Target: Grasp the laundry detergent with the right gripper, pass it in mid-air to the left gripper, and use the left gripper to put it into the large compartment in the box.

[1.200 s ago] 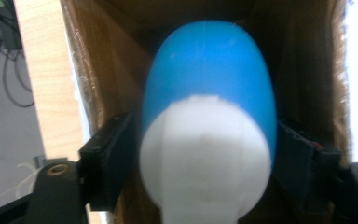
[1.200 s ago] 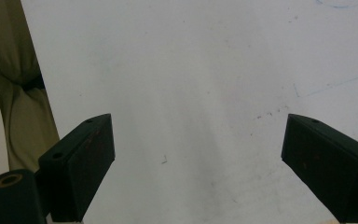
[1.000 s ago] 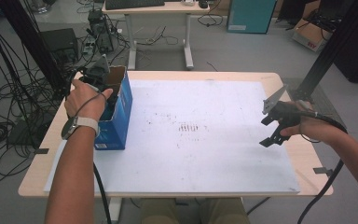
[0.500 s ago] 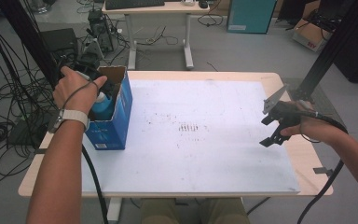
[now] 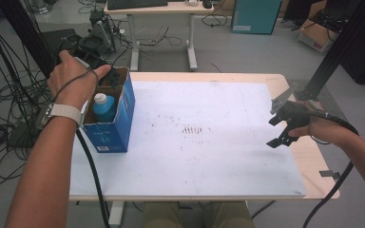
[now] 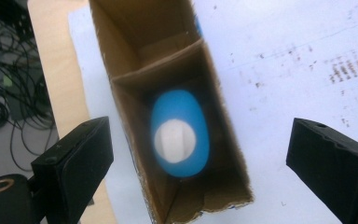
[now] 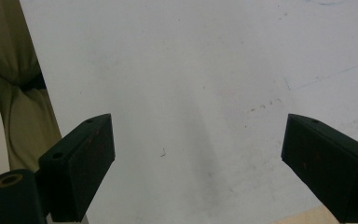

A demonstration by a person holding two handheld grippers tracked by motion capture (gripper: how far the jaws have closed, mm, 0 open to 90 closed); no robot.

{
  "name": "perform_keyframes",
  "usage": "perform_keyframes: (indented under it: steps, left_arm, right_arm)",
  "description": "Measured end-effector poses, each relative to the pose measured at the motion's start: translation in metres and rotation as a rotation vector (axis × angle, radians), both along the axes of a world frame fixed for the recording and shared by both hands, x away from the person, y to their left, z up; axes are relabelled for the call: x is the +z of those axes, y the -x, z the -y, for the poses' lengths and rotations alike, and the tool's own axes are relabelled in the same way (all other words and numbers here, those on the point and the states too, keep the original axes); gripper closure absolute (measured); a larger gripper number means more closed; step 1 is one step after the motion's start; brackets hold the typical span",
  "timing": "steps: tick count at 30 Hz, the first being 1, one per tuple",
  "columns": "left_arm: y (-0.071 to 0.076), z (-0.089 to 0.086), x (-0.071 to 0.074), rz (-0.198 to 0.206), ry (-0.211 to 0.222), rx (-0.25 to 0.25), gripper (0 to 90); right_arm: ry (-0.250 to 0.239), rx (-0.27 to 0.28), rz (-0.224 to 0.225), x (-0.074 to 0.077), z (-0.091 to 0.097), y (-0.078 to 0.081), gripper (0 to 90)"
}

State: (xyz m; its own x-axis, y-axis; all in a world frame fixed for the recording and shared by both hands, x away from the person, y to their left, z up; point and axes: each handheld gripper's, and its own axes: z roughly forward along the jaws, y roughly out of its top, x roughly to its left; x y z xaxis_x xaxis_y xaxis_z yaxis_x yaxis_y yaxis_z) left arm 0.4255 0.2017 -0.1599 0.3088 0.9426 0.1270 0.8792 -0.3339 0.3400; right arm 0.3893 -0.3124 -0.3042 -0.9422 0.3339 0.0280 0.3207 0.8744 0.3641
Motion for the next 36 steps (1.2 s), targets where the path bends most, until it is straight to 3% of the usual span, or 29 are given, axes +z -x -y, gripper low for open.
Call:
perform_keyframes:
  steps: [12, 25, 36]
  left_arm:
    - [0.010, 0.023, 0.022, 0.031, -0.009, -0.100, 7.4]
    - [0.020, 0.047, 0.030, 0.048, -0.001, -0.180, 7.3]
    - [0.032, 0.076, 0.023, 0.035, -0.001, -0.344, 7.5]
  right_arm:
    - [-0.007, -0.007, 0.012, 0.004, 0.001, 0.001, 9.5]
    - [-0.004, -0.006, 0.011, 0.006, 0.002, 0.002, 9.5]
    - [-0.010, -0.018, 0.013, 0.007, 0.006, 0.005, 9.6]
